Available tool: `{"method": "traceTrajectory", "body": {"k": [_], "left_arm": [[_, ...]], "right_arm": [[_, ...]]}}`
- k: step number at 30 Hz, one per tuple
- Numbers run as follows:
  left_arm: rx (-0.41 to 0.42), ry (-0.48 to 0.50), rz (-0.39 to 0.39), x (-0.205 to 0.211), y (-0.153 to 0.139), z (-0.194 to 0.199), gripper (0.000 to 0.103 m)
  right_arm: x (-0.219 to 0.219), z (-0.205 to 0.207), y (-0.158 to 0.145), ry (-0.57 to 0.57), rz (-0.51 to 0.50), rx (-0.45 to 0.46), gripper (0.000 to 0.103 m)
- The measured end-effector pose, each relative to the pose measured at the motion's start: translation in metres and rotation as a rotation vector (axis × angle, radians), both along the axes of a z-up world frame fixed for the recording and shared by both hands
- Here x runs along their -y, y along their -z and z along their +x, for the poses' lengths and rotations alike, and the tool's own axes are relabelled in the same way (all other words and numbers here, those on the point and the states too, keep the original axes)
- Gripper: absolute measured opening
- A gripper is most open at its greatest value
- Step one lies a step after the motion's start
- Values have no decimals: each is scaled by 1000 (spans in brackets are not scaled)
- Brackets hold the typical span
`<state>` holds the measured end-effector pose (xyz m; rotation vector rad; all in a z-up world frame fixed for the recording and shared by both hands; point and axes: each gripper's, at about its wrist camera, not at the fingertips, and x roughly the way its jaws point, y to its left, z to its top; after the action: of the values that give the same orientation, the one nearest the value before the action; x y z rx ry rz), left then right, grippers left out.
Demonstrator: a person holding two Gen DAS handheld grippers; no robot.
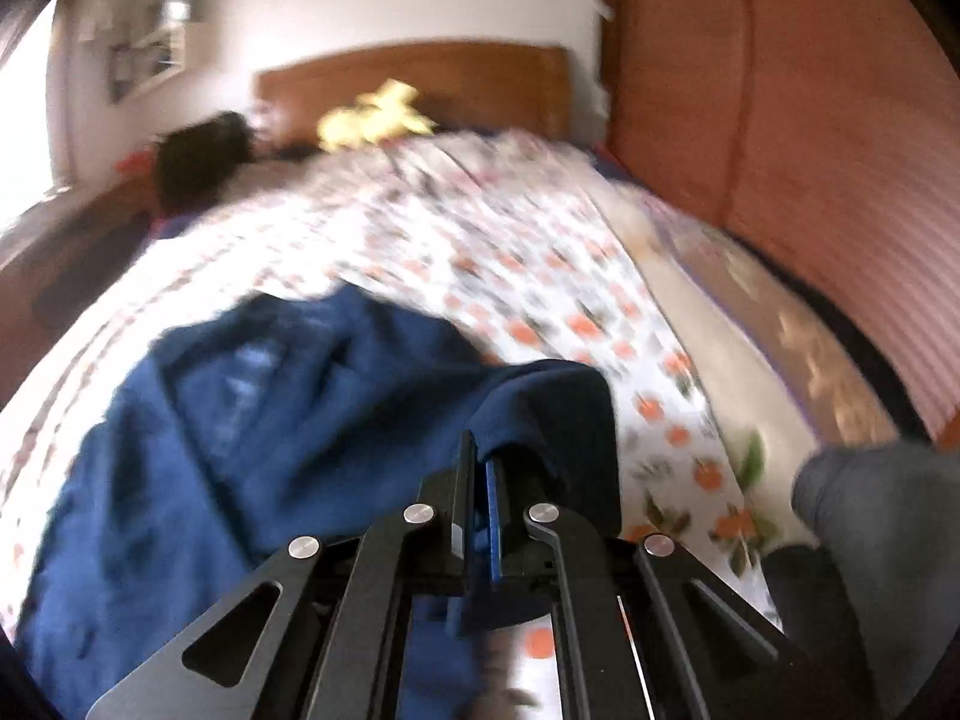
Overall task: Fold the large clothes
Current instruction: 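Fold the gripped sleeve across the jacket front with the right tool, then open the right tool and release the folded sleeve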
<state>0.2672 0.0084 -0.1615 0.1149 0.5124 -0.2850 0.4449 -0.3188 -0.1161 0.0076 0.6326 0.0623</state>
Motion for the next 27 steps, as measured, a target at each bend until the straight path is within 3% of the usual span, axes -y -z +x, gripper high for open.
{"method": "traceTrajectory", "body": {"k": [4, 9, 15, 22, 24, 26, 27], "left_arm": [[3, -3, 3, 0, 0, -2, 100], [6, -8, 1, 0, -1, -3, 100], [12, -5, -11, -5, -4, -8, 100], [13, -6, -22, -16, -5, -11, 100], [10, -11, -27, -19, -5, -11, 100], [8, -15, -34, -23, -5, -12, 100], [9, -16, -34, -24, -5, -13, 100]], "right_arm": [[-39, -22, -26, -116, 1, 44, 2], [-88, -52, -32, -263, -7, 42, 2], [-124, -75, -13, -350, -41, -27, 3], [-145, -93, 29, -384, -87, -153, 4], [-148, -97, 39, -385, -96, -174, 9], [-148, -104, 42, -381, -90, -180, 25], [-146, -105, 43, -382, -85, -182, 28]]}}
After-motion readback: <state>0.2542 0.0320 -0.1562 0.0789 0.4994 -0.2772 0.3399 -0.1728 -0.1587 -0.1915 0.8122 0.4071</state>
